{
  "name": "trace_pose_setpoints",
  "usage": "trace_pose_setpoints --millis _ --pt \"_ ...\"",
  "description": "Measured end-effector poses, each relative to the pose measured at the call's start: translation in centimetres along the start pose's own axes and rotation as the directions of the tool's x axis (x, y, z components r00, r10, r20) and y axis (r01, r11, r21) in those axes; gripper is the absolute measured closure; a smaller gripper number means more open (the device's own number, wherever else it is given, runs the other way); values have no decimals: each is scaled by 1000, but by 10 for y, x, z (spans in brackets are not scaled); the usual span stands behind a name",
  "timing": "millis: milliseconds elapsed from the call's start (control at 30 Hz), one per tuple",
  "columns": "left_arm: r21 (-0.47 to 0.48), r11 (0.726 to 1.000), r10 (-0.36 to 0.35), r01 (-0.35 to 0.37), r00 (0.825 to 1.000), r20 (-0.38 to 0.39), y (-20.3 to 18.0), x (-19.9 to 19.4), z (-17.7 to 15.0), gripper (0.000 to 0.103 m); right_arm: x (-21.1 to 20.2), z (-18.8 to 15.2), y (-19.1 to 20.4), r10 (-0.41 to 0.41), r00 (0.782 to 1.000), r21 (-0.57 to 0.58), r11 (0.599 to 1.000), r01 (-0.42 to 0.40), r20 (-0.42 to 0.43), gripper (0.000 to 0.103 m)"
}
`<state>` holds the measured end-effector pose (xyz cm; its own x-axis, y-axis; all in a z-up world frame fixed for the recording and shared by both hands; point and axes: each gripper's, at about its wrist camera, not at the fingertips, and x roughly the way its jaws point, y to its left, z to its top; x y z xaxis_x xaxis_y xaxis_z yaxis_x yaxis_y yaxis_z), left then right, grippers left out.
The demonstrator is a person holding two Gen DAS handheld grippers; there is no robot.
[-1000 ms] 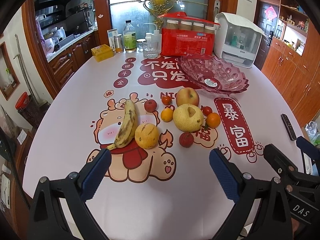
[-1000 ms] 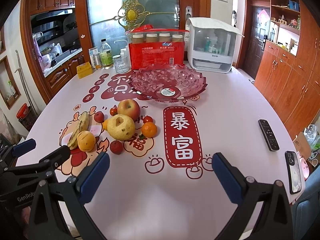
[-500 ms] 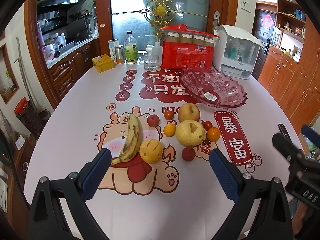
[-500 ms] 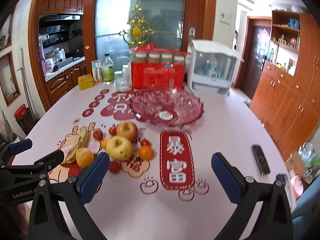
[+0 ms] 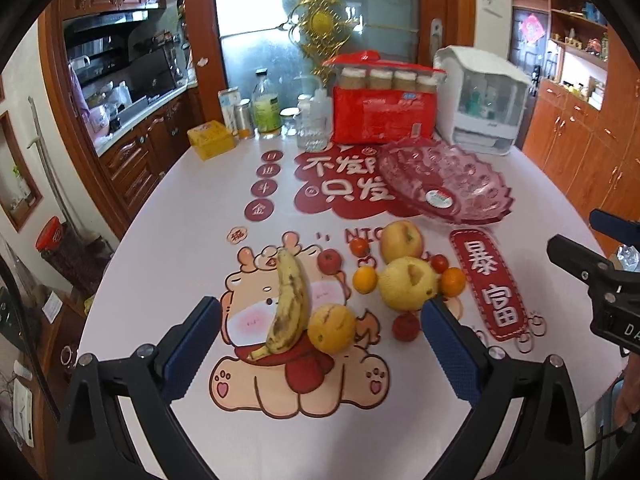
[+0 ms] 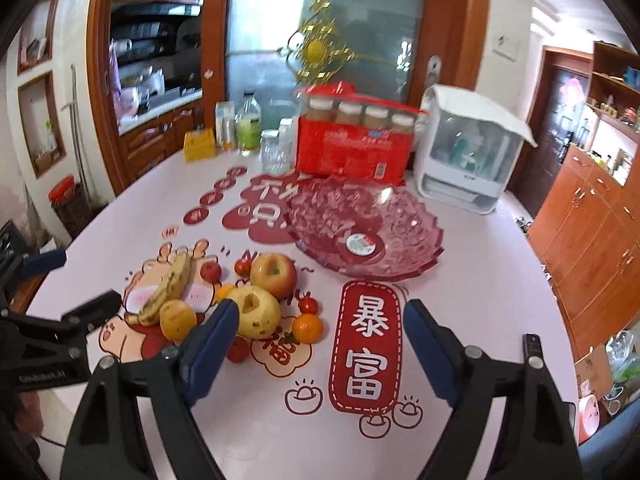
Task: Organize fruits
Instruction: 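Grasp the banana with the left tool while the right tool grasps the orange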
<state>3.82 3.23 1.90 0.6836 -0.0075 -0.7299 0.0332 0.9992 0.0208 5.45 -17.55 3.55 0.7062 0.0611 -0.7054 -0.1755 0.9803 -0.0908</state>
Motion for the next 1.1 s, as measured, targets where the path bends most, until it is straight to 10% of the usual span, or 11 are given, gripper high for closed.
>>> trace_pose_setpoints --millis 667,1100 --pt "-29 999 -21 13 955 -296 69 121 -42 4 149 -42 -14 140 949 9 990 -143 -281 25" --pt "-54 998 -25 10 962 -271 76 146 -8 7 173 -49 -17 163 946 25 986 -162 -282 25"
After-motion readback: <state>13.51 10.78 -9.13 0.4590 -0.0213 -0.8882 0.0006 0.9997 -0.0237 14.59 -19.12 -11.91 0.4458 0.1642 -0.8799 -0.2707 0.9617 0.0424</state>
